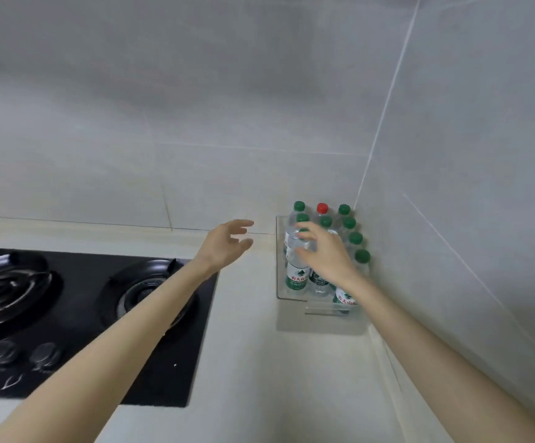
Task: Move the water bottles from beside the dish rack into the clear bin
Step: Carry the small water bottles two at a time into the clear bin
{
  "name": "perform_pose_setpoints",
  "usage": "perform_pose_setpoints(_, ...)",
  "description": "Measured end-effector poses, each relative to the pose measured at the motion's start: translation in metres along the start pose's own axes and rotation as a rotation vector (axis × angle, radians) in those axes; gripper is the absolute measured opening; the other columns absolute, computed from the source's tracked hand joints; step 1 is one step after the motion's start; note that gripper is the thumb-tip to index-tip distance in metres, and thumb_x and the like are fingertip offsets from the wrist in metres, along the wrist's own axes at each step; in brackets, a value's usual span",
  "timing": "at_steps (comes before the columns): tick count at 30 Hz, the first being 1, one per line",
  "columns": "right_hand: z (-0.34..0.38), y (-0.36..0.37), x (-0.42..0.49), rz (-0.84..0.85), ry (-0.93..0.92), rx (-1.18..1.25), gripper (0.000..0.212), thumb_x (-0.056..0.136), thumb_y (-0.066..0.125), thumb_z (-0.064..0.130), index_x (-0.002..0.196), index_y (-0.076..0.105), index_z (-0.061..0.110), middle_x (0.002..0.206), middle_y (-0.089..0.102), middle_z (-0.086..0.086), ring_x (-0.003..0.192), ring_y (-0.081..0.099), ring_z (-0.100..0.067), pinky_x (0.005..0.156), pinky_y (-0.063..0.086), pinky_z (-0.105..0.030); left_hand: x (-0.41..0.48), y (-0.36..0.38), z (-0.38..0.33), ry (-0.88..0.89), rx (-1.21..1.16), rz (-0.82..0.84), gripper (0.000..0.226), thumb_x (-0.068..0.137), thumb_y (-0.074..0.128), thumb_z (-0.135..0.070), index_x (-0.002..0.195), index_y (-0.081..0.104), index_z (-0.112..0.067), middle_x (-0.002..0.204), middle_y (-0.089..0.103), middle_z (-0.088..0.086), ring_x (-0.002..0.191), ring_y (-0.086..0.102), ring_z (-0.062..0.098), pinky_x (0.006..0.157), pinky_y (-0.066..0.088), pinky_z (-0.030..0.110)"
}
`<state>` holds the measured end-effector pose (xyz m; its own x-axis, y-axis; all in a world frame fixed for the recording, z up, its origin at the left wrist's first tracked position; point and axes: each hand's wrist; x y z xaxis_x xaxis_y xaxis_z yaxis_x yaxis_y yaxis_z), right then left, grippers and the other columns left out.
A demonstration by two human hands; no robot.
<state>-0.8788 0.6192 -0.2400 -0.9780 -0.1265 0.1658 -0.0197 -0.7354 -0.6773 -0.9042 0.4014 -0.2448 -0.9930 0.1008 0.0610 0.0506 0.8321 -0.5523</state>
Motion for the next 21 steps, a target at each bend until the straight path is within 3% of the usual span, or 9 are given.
perform_pose_setpoints(4, 0.042, 0.035, -0.009, 0.089, -0.087, 0.035, 0.048, 0.088, 0.065, 0.009, 0.134, 0.051, 0.015, 0.132, 0.06, -0.004, 0.124, 0.054, -0.012, 0.104, 0.036, -0.02, -0.051, -0.051, 0.017, -0.054, 0.035, -0.075, 0.04, 0.09, 0.06, -0.017, 0.128, 0.056, -0.027, 0.119, 0.061, -0.001, 0.096, 0.063, 0.014, 0.074, 0.046, 0.018)
perform_pose_setpoints(8, 0.088, 0.076, -0.024, 0.163, -0.122, 0.123, 0.045, 0.086, 0.068, 0.013, 0.129, 0.055, 0.021, 0.121, 0.066, -0.002, 0.112, 0.06, -0.012, 0.093, 0.039, -0.017, -0.114, -0.104, 0.037, -0.11, 0.059, -0.167, 0.04, 0.09, 0.061, -0.018, 0.127, 0.056, -0.031, 0.116, 0.064, -0.002, 0.099, 0.063, 0.013, 0.082, 0.046, 0.02)
perform_pose_setpoints(11, 0.134, 0.117, -0.053, 0.328, -0.117, 0.275, 0.045, 0.086, 0.069, 0.013, 0.128, 0.054, 0.02, 0.123, 0.064, -0.002, 0.108, 0.063, -0.014, 0.089, 0.044, -0.017, -0.182, -0.15, 0.057, -0.161, 0.085, -0.267, 0.041, 0.09, 0.06, -0.018, 0.129, 0.055, -0.029, 0.113, 0.065, -0.005, 0.103, 0.061, 0.011, 0.084, 0.044, 0.02)
perform_pose_setpoints(14, 0.177, 0.164, -0.093, 0.528, -0.092, 0.372, 0.046, 0.09, 0.066, 0.016, 0.132, 0.05, 0.022, 0.13, 0.059, 0.001, 0.11, 0.061, -0.011, 0.079, 0.045, -0.013, -0.26, -0.191, 0.078, -0.228, 0.092, -0.346, 0.039, 0.091, 0.058, -0.019, 0.129, 0.055, -0.03, 0.114, 0.064, -0.006, 0.103, 0.06, 0.011, 0.076, 0.045, 0.017)
perform_pose_setpoints(21, 0.286, 0.274, -0.204, 0.71, -0.22, 0.349, 0.05, 0.088, 0.066, 0.025, 0.135, 0.049, 0.027, 0.13, 0.056, 0.008, 0.119, 0.055, -0.013, 0.092, 0.042, -0.025, -0.464, -0.263, 0.125, -0.4, 0.082, -0.545, 0.037, 0.091, 0.059, -0.016, 0.127, 0.057, -0.026, 0.117, 0.064, 0.0, 0.102, 0.063, 0.017, 0.081, 0.048, 0.024)
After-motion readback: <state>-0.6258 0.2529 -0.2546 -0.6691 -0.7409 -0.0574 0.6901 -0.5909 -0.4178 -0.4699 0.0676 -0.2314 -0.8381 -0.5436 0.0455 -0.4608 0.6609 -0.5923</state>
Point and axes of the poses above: each hand's wrist, its own x-axis towards the middle knuckle, its own y-axis out of the palm, z = x × y
